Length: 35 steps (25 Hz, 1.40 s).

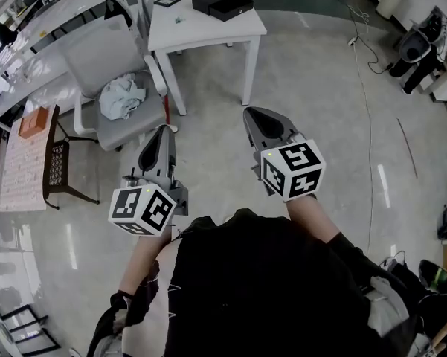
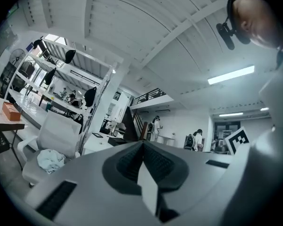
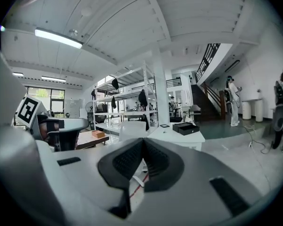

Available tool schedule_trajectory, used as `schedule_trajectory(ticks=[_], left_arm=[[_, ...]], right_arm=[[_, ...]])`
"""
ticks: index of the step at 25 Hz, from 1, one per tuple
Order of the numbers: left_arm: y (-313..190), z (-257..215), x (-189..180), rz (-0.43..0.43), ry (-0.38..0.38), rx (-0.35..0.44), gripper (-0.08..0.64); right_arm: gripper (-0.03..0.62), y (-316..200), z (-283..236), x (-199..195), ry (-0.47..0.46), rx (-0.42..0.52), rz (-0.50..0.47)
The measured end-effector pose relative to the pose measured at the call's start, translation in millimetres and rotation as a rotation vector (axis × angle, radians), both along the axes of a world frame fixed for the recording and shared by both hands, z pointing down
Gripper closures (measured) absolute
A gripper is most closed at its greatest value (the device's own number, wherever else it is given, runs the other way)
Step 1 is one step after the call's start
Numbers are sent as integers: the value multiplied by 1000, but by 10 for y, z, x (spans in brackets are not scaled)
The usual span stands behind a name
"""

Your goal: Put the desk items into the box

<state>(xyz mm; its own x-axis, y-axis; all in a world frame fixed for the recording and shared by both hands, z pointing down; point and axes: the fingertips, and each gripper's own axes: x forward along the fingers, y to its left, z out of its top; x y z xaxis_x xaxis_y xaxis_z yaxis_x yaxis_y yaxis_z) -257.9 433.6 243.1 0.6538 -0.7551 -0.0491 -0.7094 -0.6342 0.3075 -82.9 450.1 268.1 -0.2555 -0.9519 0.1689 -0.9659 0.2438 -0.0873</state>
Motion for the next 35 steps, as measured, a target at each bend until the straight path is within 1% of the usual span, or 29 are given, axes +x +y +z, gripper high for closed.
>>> schedule_trajectory(ticks=[6, 12, 16, 19, 21, 24, 27, 29, 31, 33, 35], left_arm=[[-239, -128, 185, -26, 18, 42, 550], [-338, -206, 276, -46, 23, 58, 550], [-374, -231, 309, -49, 26, 59, 550], [-390, -242, 397, -34, 31, 75, 550], [-394, -305, 435, -35, 44, 103, 551], [-400, -414, 479, -32, 60, 136, 550], [-386, -381, 530, -14, 61, 117, 550], [-379, -345, 548, -6, 52, 102, 551], [-380, -289, 541, -2, 43, 76, 550], [-374, -215, 508, -4, 38, 49, 550], [-390, -150, 465, -13, 32, 33, 550]], right_arm=[[589, -271, -119, 195, 4, 33, -29], [589, -406, -166, 300, -3, 40, -50], [589, -406, -137, 329, -2, 37, -60], [589, -409, -146, 458, -3, 47, -34], [589, -388, -190, 540, -11, 68, -23], [588, -336, -279, 595, -40, 115, -32], [588, -285, -273, 595, -61, 125, -45], [588, -284, -223, 608, -56, 106, -37], [589, -311, -111, 638, -58, 55, -15], [589, -328, 8, 643, -95, 5, -7], [589, -356, 83, 616, -139, -21, -16]])
